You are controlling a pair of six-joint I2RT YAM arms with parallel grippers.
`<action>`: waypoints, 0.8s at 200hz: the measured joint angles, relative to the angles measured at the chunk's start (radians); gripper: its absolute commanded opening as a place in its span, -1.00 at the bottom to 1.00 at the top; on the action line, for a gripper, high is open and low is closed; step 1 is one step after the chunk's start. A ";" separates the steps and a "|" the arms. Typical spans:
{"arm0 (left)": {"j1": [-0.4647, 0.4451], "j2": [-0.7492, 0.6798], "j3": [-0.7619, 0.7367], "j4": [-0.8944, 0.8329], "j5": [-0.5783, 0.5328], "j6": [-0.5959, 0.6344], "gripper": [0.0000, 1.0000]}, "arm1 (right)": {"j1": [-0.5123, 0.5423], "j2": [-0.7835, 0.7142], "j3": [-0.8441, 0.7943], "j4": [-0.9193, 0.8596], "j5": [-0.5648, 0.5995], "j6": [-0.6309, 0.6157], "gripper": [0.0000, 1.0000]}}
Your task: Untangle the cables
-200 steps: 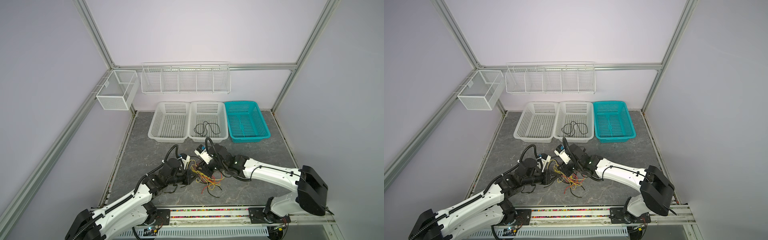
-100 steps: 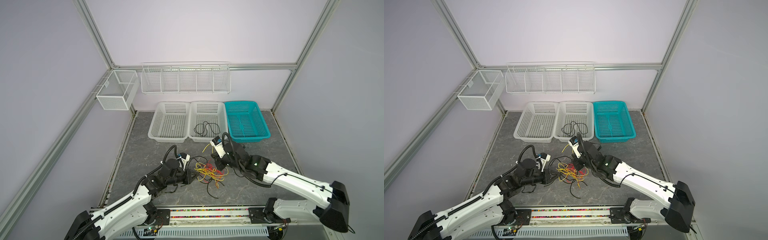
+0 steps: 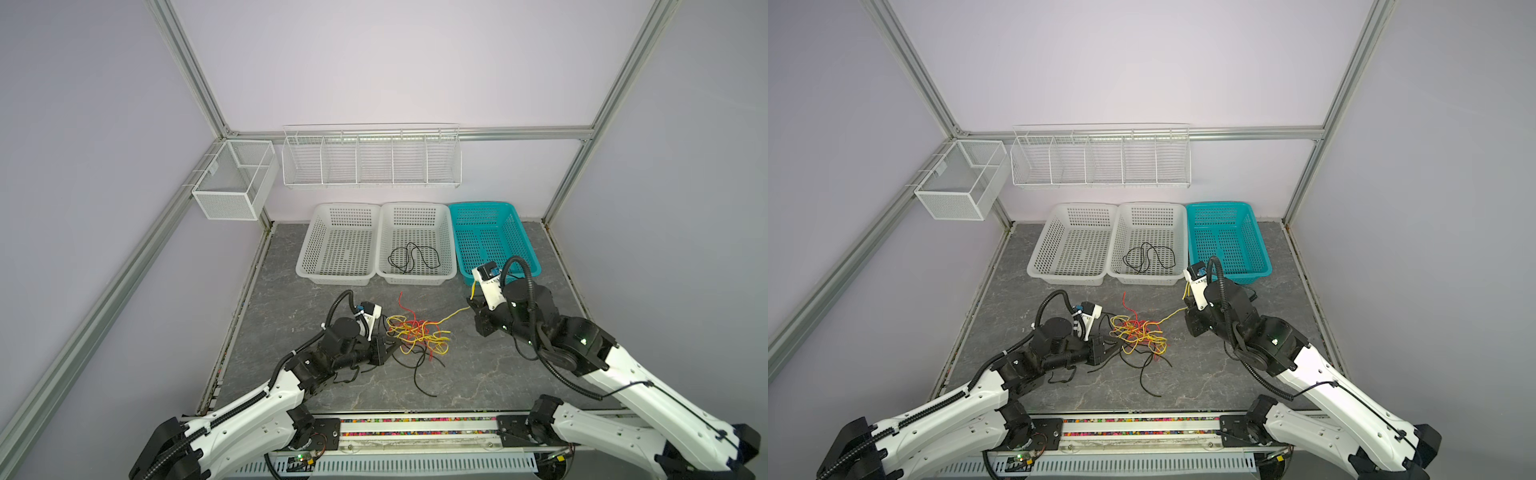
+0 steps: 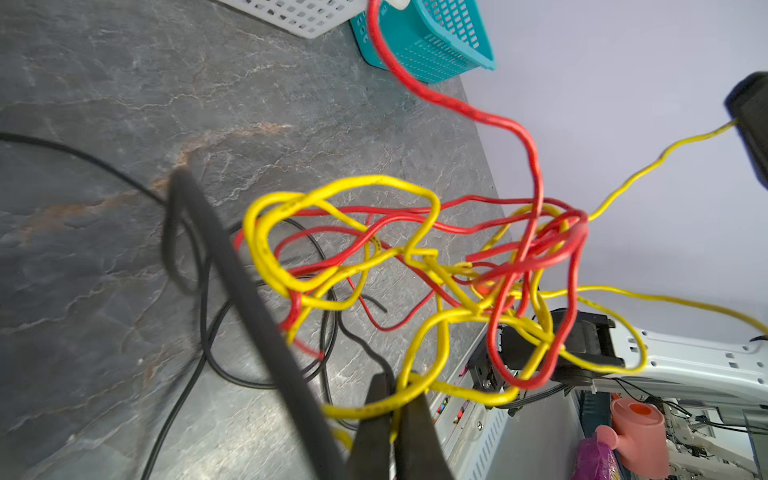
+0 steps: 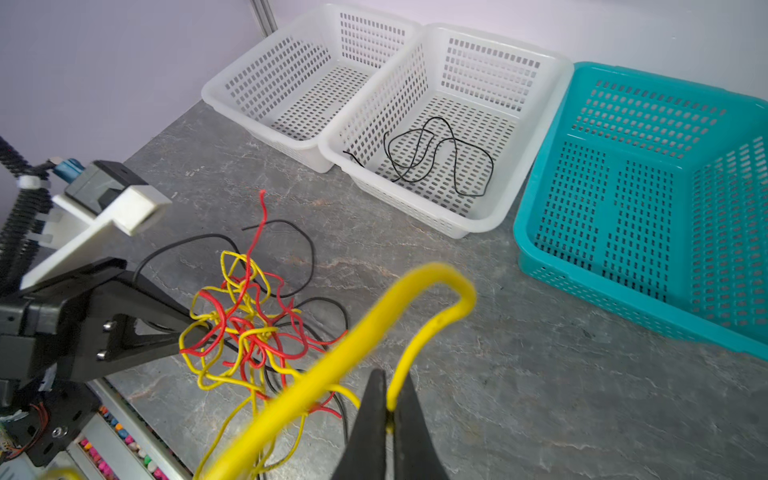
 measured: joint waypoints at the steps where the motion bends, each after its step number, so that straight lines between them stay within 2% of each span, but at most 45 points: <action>1: 0.000 0.000 0.000 0.000 0.000 0.000 -1.00 | -0.002 -0.001 0.000 -0.003 -0.001 0.000 -0.87; 32: -0.002 -0.003 0.000 0.012 0.003 0.003 -1.00 | -0.022 -0.041 -0.037 -0.035 -0.015 0.007 -0.87; 51: -0.002 -0.009 0.000 0.003 0.005 0.004 -1.00 | -0.034 -0.075 -0.071 -0.040 -0.071 0.007 -0.76; 59: -0.002 -0.014 -0.004 -0.011 0.000 0.003 -1.00 | -0.040 -0.087 -0.083 -0.042 -0.093 0.006 -0.66; 84: 0.014 -0.014 -0.021 -0.105 -0.034 0.000 -1.00 | -0.068 -0.102 -0.094 -0.052 -0.122 0.001 -0.12; 100: 0.016 -0.010 -0.021 -0.141 -0.039 0.000 -1.00 | -0.068 -0.108 -0.104 -0.039 -0.179 0.005 0.03; 132: 0.016 -0.015 -0.020 -0.156 -0.039 -0.018 -1.00 | -0.053 -0.140 -0.203 0.052 -0.364 0.031 0.13; 160: 0.016 -0.035 -0.020 -0.154 -0.031 -0.052 -1.00 | 0.016 -0.141 -0.312 0.167 -0.443 0.070 0.14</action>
